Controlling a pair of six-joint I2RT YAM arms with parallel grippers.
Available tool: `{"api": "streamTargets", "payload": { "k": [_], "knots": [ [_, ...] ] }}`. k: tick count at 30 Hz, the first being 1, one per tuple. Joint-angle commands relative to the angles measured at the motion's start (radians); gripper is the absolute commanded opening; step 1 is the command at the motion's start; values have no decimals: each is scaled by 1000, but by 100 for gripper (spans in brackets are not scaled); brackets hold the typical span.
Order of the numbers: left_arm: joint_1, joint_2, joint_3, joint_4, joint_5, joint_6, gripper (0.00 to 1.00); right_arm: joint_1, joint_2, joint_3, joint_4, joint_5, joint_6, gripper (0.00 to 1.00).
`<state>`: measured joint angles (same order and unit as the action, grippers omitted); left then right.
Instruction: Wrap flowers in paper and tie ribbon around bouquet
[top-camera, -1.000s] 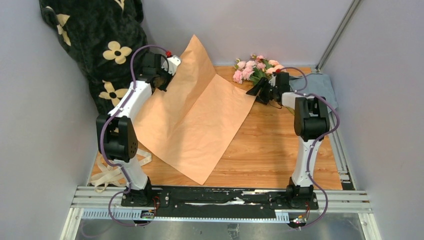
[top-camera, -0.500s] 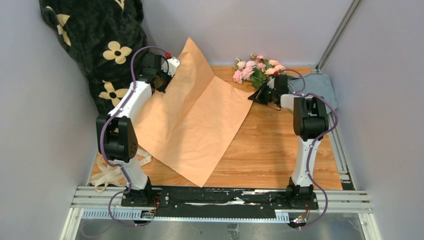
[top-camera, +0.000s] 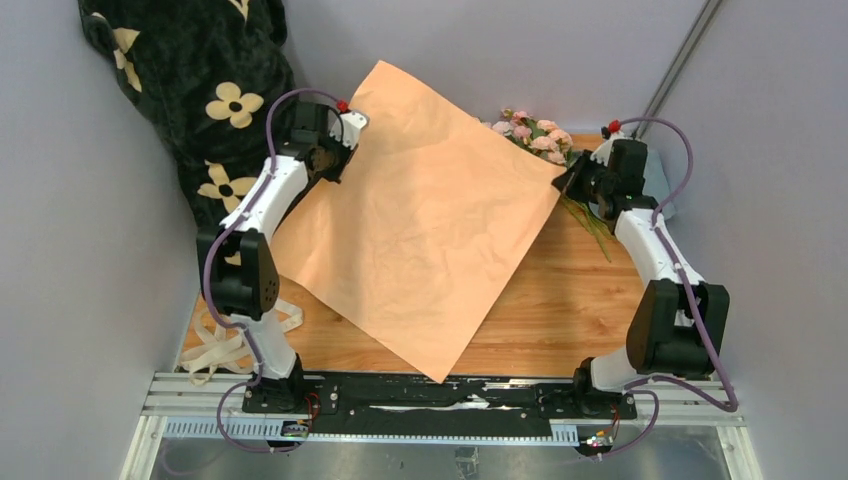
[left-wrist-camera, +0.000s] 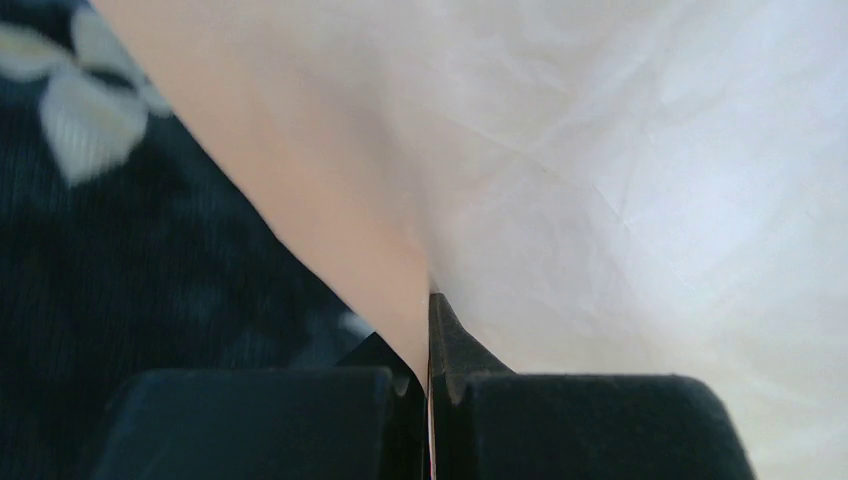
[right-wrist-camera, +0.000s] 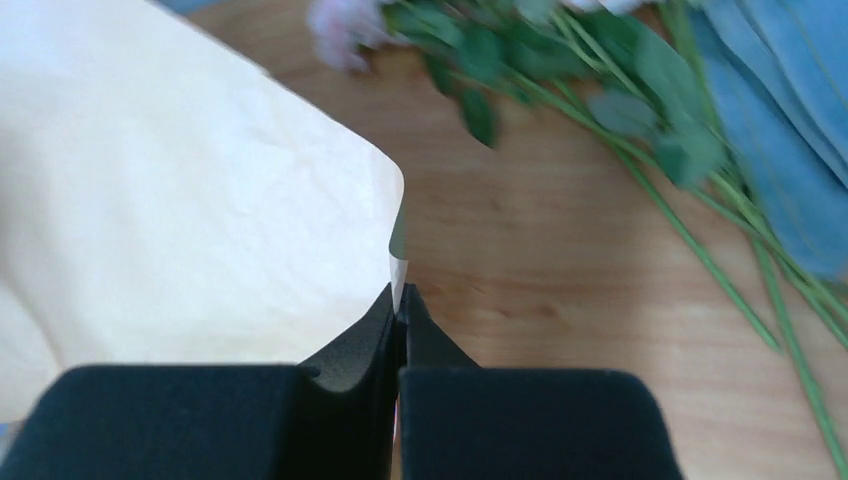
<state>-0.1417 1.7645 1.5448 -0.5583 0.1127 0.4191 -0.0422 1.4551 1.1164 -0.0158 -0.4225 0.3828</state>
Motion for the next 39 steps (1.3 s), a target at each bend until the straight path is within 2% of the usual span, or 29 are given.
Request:
{"api": "streamTargets", "payload": {
  "k": [1,5,6,9,11,15,17,20,22,24,29,33,35,39],
  "knots": [
    [-32,154,168,-38,10,-51,0,-48,4,-64,-179,108,-59,0],
    [-35,253,243,-41,-52,-75,0,-48,23,-49,-235,156,-95,1],
    [-35,269,248,-41,-64,-79,0,-48,34,-36,-258,167,-105,5],
    [-35,294,235,-41,-79,-87,0,-49,79,36,-355,213,-145,32],
    [-36,300,218,-40,-78,-84,0,-51,89,84,-404,287,-170,39],
    [-38,316,192,-35,-58,-67,0,-53,131,168,-425,467,-285,33],
    [-43,325,189,-35,-54,-63,0,-53,185,245,-473,495,-334,31],
    [-51,337,193,-34,-44,-77,0,-52,315,370,-564,485,-412,27],
    [-54,347,202,-36,-39,-92,2,-49,395,438,-585,404,-478,28],
    [-56,348,214,-38,-55,-99,20,-39,470,521,-621,369,-537,28],
    [-55,293,259,-35,-206,-88,74,0,601,662,-678,452,-633,24],
    [-55,196,271,-25,-264,-49,91,28,646,679,-648,465,-705,25],
    [-55,152,270,-49,-242,-37,96,37,676,693,-634,462,-730,25],
    [-56,88,223,-109,-133,-30,97,61,727,738,-619,445,-759,26]
  ]
}}
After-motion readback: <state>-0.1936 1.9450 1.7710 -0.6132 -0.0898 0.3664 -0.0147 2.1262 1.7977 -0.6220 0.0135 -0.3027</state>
